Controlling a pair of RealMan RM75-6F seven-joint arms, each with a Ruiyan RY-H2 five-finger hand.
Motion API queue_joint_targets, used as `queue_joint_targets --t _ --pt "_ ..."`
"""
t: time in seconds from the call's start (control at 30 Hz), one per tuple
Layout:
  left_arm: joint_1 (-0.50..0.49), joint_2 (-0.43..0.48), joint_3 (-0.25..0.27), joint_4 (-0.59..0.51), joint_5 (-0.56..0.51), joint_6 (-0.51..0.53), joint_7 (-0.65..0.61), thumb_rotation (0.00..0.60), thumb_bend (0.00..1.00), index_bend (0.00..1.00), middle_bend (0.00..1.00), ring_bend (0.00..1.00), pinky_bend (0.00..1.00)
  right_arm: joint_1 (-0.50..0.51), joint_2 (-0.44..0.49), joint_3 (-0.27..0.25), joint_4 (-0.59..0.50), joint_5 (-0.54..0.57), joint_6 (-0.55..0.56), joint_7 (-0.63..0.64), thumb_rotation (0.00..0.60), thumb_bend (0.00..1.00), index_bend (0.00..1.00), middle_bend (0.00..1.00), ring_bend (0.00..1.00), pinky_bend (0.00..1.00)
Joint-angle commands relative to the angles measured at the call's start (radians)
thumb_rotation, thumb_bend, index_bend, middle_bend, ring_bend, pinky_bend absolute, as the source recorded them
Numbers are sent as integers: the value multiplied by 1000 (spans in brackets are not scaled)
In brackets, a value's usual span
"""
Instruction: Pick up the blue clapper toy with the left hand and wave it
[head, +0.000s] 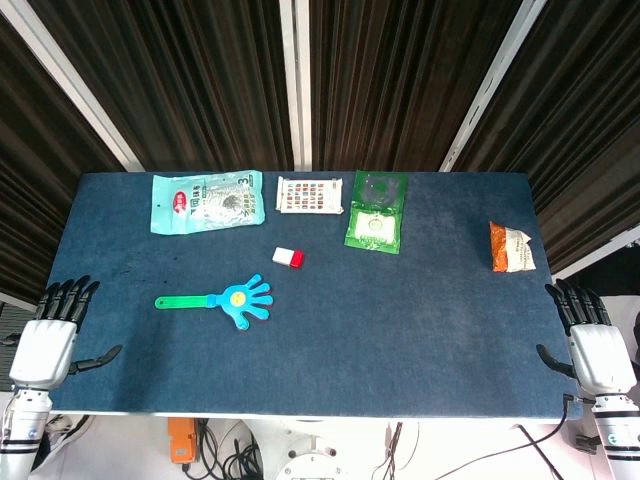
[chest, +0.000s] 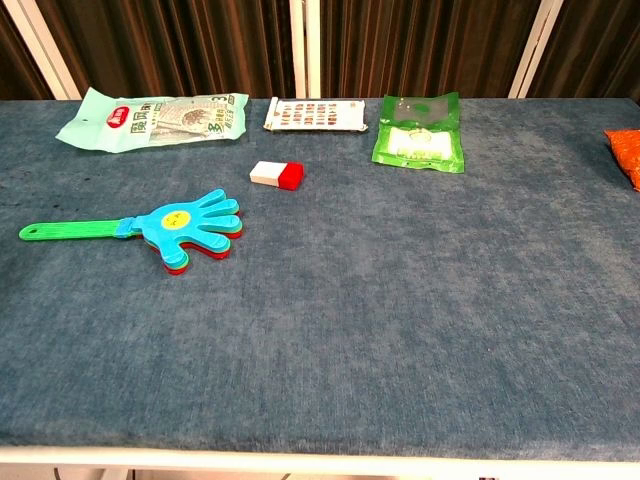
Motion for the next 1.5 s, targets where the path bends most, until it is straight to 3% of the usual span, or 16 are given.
queue_joint_targets --t 0.03,0.3,0.5,0.6,0.87,1.0,1.5 --pt "-1 0 0 -1 0 -1 0 385 134 0 0 0 0 0 0 0 0 0 -1 0 600 167 0 0 0 0" --pt "-5 -3 0 -1 -1 -11 -5 385 133 0 0 0 0 3 -3 0 4 3 -7 1 600 167 0 0 0 0" --pt "-30 -10 -7 2 -13 -54 -48 441 133 3 0 0 0 11 -2 10 -1 14 -16 -2 600 166 0 0 0 0" --pt "-54 -37 -16 25 -17 -83 -62 443 133 60 0 0 0 16 -2 11 -7 16 -23 -11 600 166 0 0 0 0" --pt "-170 -148 -61 121 -57 -238 -167 495 133 93 0 0 0 17 1 8 -17 16 -25 -26 600 166 0 0 0 0" --pt "-229 -213 -79 187 -88 -325 -209 568 134 103 0 0 0 11 5 8 -9 24 -22 -16 600 166 0 0 0 0" --pt "-384 -383 -108 383 -177 -566 -368 600 157 114 0 0 0 19 -3 10 39 45 -55 31 600 169 0 0 0 0"
